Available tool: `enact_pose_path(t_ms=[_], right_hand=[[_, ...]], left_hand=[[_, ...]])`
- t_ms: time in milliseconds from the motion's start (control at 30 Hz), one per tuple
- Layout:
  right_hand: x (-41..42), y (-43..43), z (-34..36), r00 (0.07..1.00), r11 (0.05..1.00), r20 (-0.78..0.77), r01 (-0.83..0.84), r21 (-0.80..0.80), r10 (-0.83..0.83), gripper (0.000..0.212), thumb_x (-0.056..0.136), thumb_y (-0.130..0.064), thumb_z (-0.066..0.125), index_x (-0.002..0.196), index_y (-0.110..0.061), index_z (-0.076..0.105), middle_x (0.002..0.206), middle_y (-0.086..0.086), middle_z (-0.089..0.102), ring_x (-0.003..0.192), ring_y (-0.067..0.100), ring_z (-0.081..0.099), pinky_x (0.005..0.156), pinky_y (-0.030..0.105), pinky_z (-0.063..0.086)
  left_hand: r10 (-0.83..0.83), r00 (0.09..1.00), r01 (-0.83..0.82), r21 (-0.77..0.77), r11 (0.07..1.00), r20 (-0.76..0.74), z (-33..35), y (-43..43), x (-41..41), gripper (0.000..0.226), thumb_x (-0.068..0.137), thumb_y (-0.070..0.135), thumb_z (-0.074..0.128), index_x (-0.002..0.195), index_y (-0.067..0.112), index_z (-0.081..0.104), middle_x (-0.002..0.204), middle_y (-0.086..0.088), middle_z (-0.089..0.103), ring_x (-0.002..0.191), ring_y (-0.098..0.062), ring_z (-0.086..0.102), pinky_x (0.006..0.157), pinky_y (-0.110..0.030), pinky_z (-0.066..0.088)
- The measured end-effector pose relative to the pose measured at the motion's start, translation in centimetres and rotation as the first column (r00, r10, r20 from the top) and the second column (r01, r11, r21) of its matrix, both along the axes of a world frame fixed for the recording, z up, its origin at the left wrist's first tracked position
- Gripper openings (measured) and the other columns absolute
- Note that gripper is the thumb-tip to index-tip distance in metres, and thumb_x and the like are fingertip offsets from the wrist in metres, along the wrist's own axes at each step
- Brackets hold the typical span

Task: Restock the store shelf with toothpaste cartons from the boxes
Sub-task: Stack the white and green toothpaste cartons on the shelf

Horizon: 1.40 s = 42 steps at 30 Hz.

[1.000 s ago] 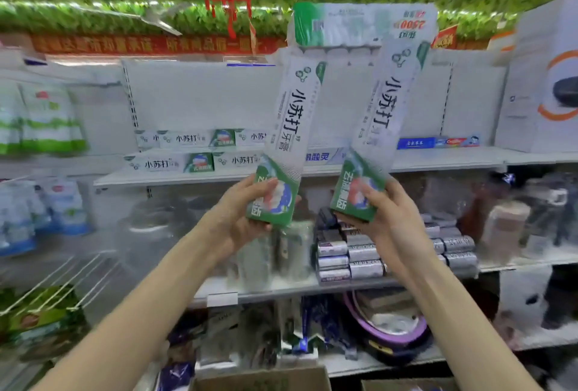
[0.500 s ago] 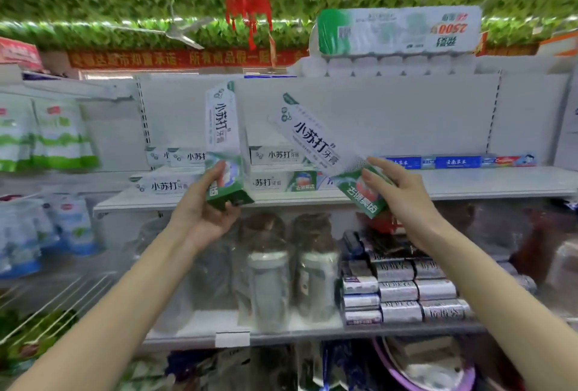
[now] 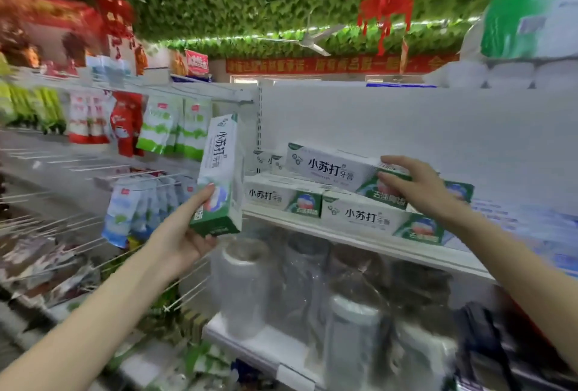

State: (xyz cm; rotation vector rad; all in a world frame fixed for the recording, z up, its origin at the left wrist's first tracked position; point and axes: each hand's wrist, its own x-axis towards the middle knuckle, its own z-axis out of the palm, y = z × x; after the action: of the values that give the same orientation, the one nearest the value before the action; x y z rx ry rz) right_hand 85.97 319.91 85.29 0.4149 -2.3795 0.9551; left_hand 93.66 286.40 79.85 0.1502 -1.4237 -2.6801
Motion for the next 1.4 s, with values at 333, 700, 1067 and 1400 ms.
enact_pose_path(t_ms=[333, 700, 1067, 1400], right_hand=[[-9.7, -9.7, -1.0, 0.998, 0.991, 0.024, 0.061, 0.118, -0.064, 0.039, 0.093, -0.022, 0.057, 0.131, -0.013, 0.054, 0.118, 0.003, 0.045, 0.085, 0.01, 0.059, 0.077, 0.01, 0.047], [-11.9, -13.2, -2.8, 0.89, 0.897, -0.118, 0.439, -0.048, -0.441, 0.029, 0.092, -0.019, 0.06, 0.121, -0.014, 0.059, 0.131, 0.015, 0.042, 0.124, 0.029, 0.037, 0.102, 0.034, 0.032], [-0.2, -18.3, -4.0, 0.895, 0.759, 0.351, 0.02, -0.651, 0.277, 0.06, 0.075, -0.053, 0.065, 0.123, -0.02, 0.056, 0.11, 0.005, 0.068, 0.088, 0.019, 0.07, 0.062, 0.034, 0.056], [2.4, -5.1, -2.3, 0.982, 0.719, 0.17, 0.059, -0.693, 0.083, 0.048, 0.076, -0.026, 0.067, 0.12, -0.014, 0.055, 0.103, 0.014, 0.072, 0.093, 0.025, 0.071, 0.076, 0.033, 0.059]], left_hand=[[-0.059, 0.998, 0.059, -0.121, 0.991, 0.0, -0.1, -10.0, -9.5, 0.016, 0.066, 0.032, 0.07, 0.073, 0.017, 0.073, 0.069, -0.002, 0.072, 0.049, -0.01, 0.064, 0.037, -0.016, 0.042], [-0.3, 0.953, 0.292, -0.157, 0.943, -0.029, -0.3, -11.9, -15.8, 0.02, 0.07, 0.037, 0.067, 0.071, 0.018, 0.072, 0.065, 0.001, 0.071, 0.048, -0.008, 0.062, 0.037, -0.014, 0.043], [-0.682, 0.703, 0.643, -0.228, 0.731, -0.205, 2.4, 1.3, -15.2, 0.034, 0.068, 0.028, 0.072, 0.101, 0.021, 0.064, 0.104, -0.007, 0.069, 0.079, -0.018, 0.068, 0.06, -0.029, 0.055], [-0.667, 0.674, 0.236, -0.764, 0.601, -0.316, 4.0, 11.5, -13.9, 0.029, 0.093, 0.043, 0.053, 0.119, 0.029, 0.056, 0.112, 0.008, 0.06, 0.101, -0.004, 0.058, 0.061, -0.017, 0.057]])
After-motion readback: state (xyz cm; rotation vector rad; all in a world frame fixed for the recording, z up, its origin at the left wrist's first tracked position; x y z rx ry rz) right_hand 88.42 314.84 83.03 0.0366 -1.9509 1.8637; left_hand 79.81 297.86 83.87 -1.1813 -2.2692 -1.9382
